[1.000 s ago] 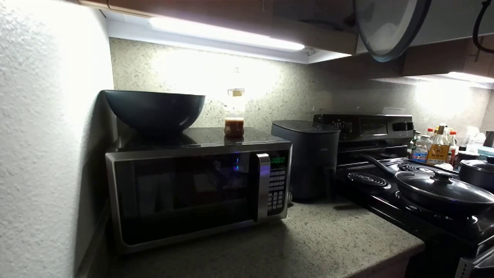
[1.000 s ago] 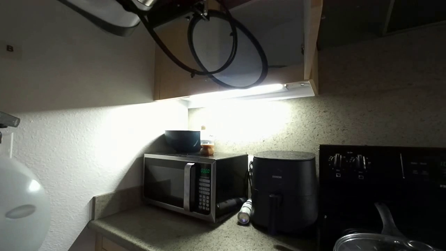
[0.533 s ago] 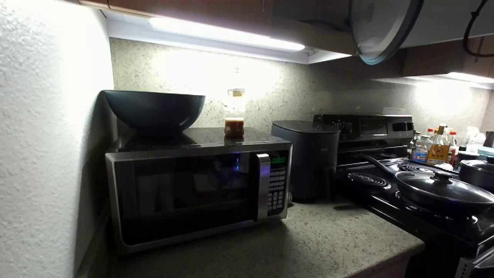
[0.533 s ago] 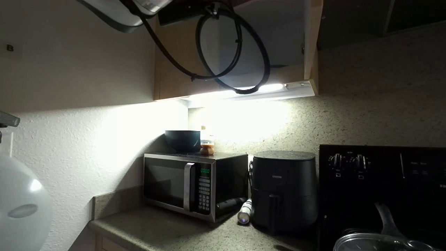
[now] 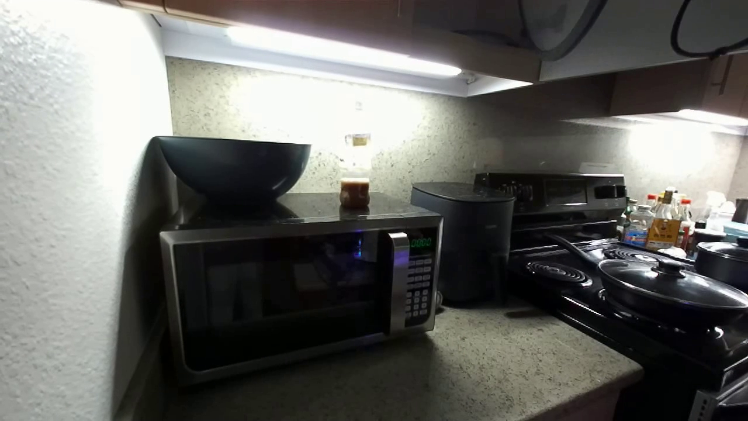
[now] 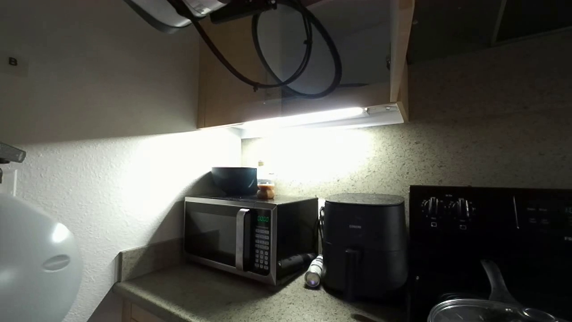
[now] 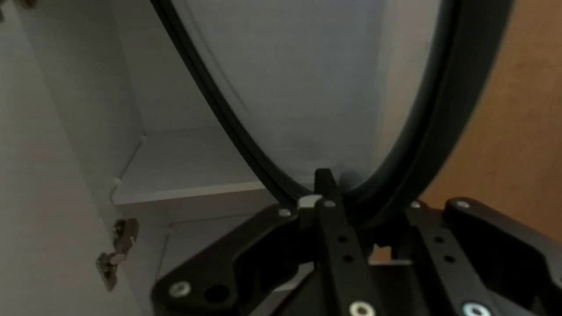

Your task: Put the lid on the counter on the bottom shelf of the open cabinet

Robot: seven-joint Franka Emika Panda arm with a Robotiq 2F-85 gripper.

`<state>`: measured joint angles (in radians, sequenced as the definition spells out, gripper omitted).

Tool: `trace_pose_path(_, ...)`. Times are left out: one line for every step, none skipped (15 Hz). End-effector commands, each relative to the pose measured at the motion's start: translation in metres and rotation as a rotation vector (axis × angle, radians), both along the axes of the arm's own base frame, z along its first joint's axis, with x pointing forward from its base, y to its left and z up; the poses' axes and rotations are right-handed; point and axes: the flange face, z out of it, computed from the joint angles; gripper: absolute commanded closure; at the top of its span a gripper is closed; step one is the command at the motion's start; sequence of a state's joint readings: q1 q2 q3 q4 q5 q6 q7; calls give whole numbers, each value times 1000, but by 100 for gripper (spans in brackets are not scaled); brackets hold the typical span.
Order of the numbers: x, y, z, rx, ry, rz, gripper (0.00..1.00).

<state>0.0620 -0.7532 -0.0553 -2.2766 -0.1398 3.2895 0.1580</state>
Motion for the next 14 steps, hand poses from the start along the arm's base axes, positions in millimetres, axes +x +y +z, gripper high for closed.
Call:
trace_pose_path(37,17,41,-81,-101,111,95)
trace_pose_path(44,24,52,-101,-113,139,95)
trace_pose_path(52,25,61,-116,-124,157,95)
trace_pose_path(59,21,66,-124,-132,164,96)
trace_pose_path(44,21,48,-73,-85,158,96)
trace_pose_path(50,23,52,-69,-88,172,89)
trace_pose_path(53,22,50,-69,-83,168,89)
trace_pose_path(54,21,48,-71,-79,164,89)
trace_pose_path(52,22,48,-73,-79,163,89)
trace_pose_path(51,22,48,-73,-80,162,89)
trace_pose_path(51,21,48,-73,-80,161,89)
trace_pose_path(57,17,46,-95,-93,122,96)
trace_pose_path(66,10,45,-124,-101,83,96)
trace_pose_path(74,5,43,-141,-101,60,96)
